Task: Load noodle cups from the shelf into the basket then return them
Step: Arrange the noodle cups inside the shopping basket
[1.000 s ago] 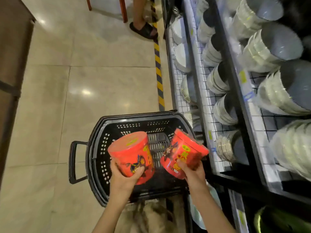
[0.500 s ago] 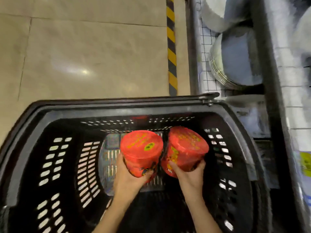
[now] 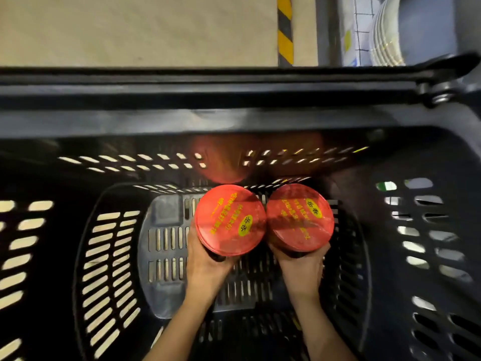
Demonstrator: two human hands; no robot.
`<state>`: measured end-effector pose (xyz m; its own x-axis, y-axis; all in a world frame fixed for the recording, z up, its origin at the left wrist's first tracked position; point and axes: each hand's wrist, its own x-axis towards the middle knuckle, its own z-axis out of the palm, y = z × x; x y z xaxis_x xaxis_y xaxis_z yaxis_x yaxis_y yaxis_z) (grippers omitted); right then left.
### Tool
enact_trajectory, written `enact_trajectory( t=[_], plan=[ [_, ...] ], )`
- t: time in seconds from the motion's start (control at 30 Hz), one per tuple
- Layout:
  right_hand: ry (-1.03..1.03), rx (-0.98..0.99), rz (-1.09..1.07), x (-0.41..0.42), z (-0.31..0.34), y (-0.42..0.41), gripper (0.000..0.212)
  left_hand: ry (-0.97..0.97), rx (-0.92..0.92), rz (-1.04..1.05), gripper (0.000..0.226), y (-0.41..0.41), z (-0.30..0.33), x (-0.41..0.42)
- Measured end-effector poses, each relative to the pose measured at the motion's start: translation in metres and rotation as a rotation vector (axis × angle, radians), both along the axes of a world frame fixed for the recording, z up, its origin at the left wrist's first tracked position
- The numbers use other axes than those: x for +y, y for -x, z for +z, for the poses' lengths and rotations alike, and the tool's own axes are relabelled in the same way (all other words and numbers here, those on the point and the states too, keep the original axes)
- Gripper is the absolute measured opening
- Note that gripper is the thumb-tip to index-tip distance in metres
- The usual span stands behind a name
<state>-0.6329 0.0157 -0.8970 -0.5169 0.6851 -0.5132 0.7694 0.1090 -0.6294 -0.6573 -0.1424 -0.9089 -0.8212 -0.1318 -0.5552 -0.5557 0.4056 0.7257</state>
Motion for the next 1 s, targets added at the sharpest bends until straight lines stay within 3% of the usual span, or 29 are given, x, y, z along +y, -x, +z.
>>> enact_trajectory(
  t=[0.13, 0.27, 0.43, 0.5, 0.63, 0.87, 1.0],
  plan=[
    [0.054, -0.012, 0.045, 0.001, -0.009, -0.011, 0.097, 0.016, -0.018, -0.054, 0.085, -0.004, -0.010, -0.007],
    [0.196, -0.051, 0.015, 0.005, 0.001, -0.014, 0.091, -0.030, -0.045, -0.036, 0.078, -0.003, 0.009, -0.011],
    [0.517, -0.039, 0.002, 0.003, 0.038, -0.013, 0.089, -0.235, -0.210, 0.022, 0.068, -0.004, 0.036, -0.017],
    [0.580, -0.013, -0.086, 0.005, 0.046, -0.011, 0.079, -0.298, -0.245, 0.062, 0.072, -0.004, 0.043, -0.017],
    [0.539, 0.023, -0.263, 0.009, 0.049, -0.007, 0.050, -0.283, -0.228, 0.123, 0.063, 0.000, 0.044, -0.015],
    [0.475, 0.098, -0.326, 0.011, 0.044, 0.003, 0.055, -0.301, -0.167, 0.282, 0.050, 0.000, 0.038, -0.006],
    [0.450, 0.055, -0.298, 0.008, 0.047, 0.000, 0.059, -0.174, -0.160, 0.179, 0.056, -0.002, 0.038, -0.009]
  ],
)
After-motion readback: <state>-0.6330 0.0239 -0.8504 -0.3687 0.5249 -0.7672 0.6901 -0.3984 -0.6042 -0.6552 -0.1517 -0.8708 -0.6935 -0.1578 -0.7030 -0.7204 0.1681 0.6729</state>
